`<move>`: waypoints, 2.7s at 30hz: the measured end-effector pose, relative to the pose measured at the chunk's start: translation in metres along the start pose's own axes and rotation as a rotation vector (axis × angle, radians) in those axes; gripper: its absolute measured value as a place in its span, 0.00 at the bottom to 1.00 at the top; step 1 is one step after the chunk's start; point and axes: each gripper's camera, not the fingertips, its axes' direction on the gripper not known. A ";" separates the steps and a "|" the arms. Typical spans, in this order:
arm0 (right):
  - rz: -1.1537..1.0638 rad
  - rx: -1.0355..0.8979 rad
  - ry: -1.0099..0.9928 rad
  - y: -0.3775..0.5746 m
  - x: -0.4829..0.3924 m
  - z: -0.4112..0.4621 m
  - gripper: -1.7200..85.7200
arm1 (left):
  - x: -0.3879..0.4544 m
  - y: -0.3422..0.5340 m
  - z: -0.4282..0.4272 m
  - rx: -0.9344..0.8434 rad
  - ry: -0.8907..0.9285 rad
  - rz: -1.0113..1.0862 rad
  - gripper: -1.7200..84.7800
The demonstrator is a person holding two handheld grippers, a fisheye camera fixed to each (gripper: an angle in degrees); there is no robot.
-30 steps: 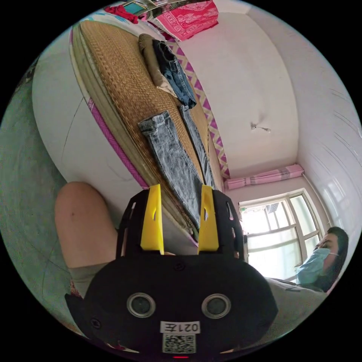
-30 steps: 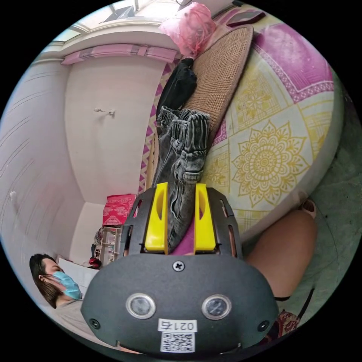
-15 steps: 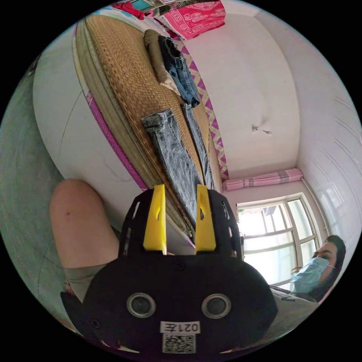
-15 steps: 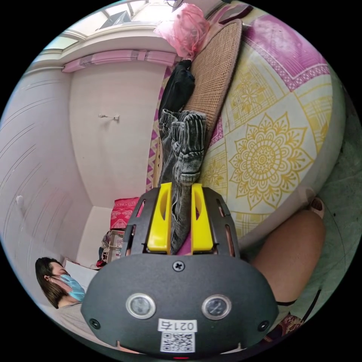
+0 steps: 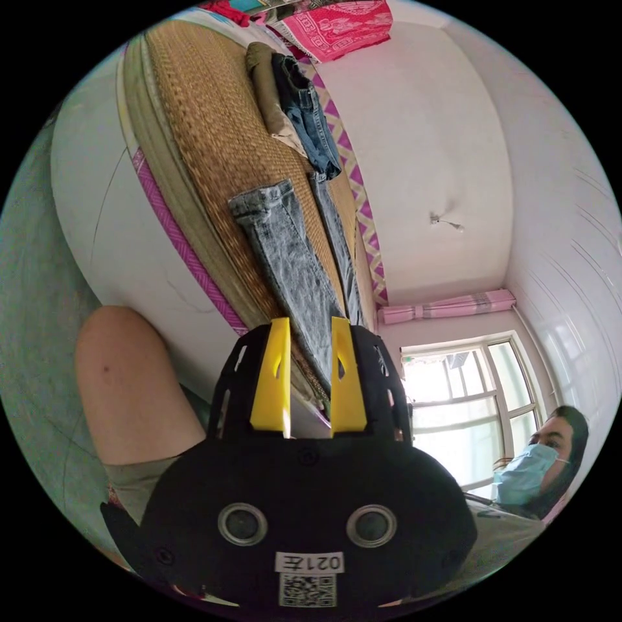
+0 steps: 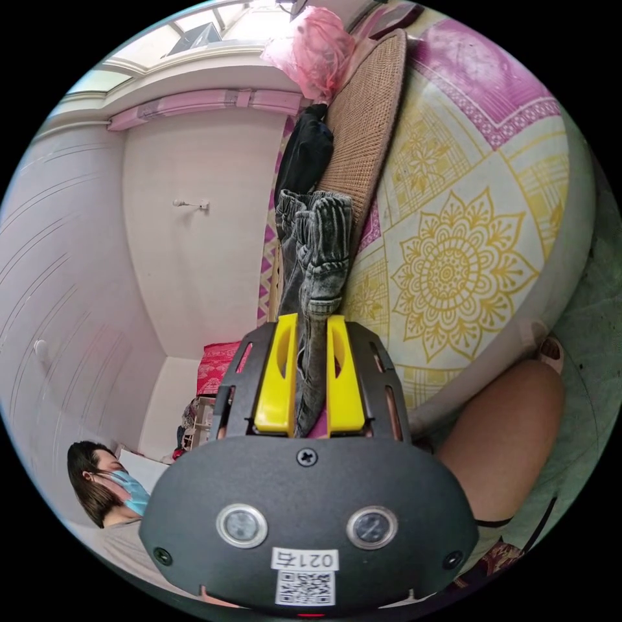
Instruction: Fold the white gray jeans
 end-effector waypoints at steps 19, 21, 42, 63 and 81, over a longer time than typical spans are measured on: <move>-0.177 -0.092 -0.105 -0.092 -0.107 -0.001 0.03 | 0.095 -0.112 0.049 -0.141 -0.047 0.086 0.01; -0.207 -0.116 -0.113 -0.123 -0.137 0.020 0.03 | 0.133 -0.146 0.072 -0.174 -0.085 0.148 0.01; -0.302 -0.217 0.076 -0.322 -0.161 0.240 0.05 | 0.138 -0.377 0.376 -0.269 -0.500 0.322 0.03; -1.665 -1.042 0.658 -0.157 -0.391 0.606 0.02 | 0.253 -0.210 0.586 -0.683 -0.547 1.264 0.02; -1.420 -0.724 0.631 -0.225 -0.447 0.561 0.01 | 0.225 -0.250 0.547 -0.411 -0.721 1.024 0.01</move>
